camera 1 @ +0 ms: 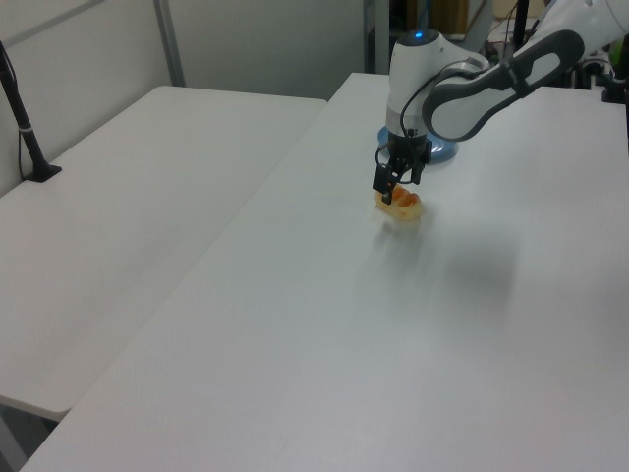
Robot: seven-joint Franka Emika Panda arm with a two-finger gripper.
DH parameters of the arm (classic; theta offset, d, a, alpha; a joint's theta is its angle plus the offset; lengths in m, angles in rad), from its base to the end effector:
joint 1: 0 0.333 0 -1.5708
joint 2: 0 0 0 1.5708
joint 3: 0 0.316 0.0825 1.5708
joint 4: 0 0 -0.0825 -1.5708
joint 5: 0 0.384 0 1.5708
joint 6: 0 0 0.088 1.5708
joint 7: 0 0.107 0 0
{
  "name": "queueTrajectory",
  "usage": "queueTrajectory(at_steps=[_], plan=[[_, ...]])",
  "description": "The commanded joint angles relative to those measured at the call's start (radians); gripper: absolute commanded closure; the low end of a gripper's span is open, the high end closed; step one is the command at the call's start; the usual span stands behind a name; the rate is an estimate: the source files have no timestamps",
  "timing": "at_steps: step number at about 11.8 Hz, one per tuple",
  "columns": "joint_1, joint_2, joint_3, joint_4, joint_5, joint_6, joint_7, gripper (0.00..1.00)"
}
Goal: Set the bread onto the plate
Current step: 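Lower the open gripper onto the orange-topped bread roll and close, then lift the held bread roll and carry it over the blue plate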
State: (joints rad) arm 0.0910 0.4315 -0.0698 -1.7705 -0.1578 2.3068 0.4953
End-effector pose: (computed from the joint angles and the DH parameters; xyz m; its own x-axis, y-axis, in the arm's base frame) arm 0.6645 0.0150 0.3292 0.9245 -0.3468 0.1582 -0.3634 -0.9271 0.0915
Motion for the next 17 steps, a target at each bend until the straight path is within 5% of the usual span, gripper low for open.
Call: queueTrajectory(at_steps=[1,5,9,13,17], plan=[[0.006,-0.002,0.005,-0.043,-0.062,0.028,0.043,0.15],[-0.003,-0.002,0.015,-0.023,-0.065,0.025,0.032,0.72],[-0.077,-0.042,0.021,0.023,-0.048,-0.013,-0.096,0.72],[-0.253,-0.036,0.021,0.222,0.123,-0.214,-0.561,0.72],[-0.367,0.039,0.019,0.363,0.127,-0.334,-0.843,0.72]])
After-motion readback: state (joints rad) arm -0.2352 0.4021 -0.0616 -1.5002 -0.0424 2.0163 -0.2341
